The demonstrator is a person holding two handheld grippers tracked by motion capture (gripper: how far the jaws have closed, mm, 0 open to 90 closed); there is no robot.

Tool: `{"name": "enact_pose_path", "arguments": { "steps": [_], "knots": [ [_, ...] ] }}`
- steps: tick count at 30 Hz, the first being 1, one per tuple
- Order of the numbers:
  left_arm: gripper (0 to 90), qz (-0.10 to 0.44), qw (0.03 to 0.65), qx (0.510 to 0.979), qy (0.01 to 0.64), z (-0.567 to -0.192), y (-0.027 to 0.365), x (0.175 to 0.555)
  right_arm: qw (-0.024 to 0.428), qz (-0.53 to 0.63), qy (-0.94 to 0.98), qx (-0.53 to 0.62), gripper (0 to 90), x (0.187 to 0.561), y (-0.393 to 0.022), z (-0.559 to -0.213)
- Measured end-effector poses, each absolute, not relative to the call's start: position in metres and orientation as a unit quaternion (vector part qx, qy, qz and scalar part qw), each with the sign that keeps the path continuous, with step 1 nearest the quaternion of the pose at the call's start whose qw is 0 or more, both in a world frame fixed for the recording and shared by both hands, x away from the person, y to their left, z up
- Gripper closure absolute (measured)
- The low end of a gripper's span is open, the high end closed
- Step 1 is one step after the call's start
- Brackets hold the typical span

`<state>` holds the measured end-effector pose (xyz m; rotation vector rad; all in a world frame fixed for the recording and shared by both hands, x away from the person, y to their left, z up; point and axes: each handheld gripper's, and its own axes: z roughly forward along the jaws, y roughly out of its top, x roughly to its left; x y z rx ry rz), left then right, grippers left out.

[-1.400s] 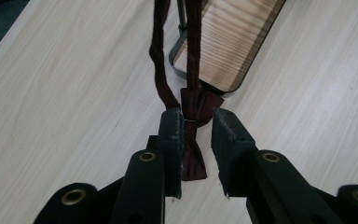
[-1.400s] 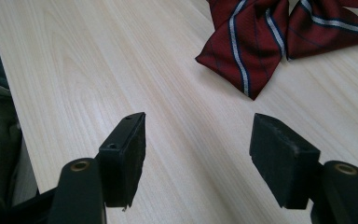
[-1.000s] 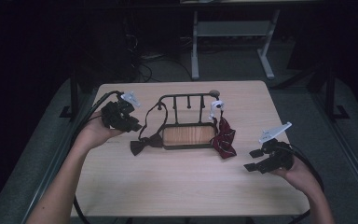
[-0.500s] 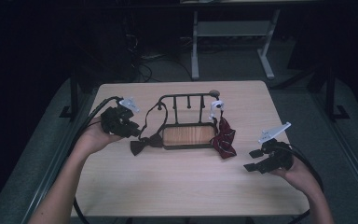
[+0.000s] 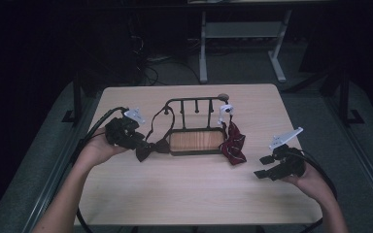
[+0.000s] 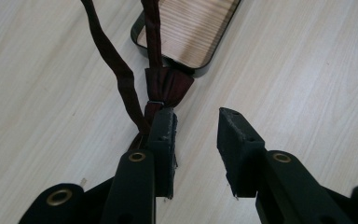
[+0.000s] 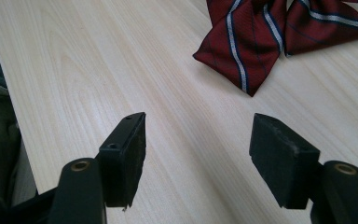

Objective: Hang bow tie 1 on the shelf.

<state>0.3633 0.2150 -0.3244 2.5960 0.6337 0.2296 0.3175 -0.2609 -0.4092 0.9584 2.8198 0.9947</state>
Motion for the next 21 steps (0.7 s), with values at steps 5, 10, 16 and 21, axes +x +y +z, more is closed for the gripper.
{"name": "enact_pose_path", "arguments": {
  "steps": [5, 10, 16, 21],
  "knots": [
    [66.2, 0.080, 0.229, 0.942, 0.231, -0.329, 0.217, 0.362, 0.000, 0.317, 0.898, 0.306, 35.9, 0.317, -0.261, -0.409],
    [64.3, 0.081, 0.233, 0.941, 0.231, -0.333, 0.218, 0.359, 0.000, 0.317, 0.897, 0.307, 35.9, 0.317, -0.261, -0.409],
    [62.5, 0.079, 0.233, 0.942, 0.228, -0.336, 0.219, 0.355, -0.001, 0.316, 0.898, 0.306, 35.9, 0.317, -0.261, -0.409],
    [60.6, 0.076, 0.237, 0.941, 0.228, -0.341, 0.220, 0.351, 0.000, 0.317, 0.898, 0.307, 35.9, 0.317, -0.262, -0.409]
  ]
}}
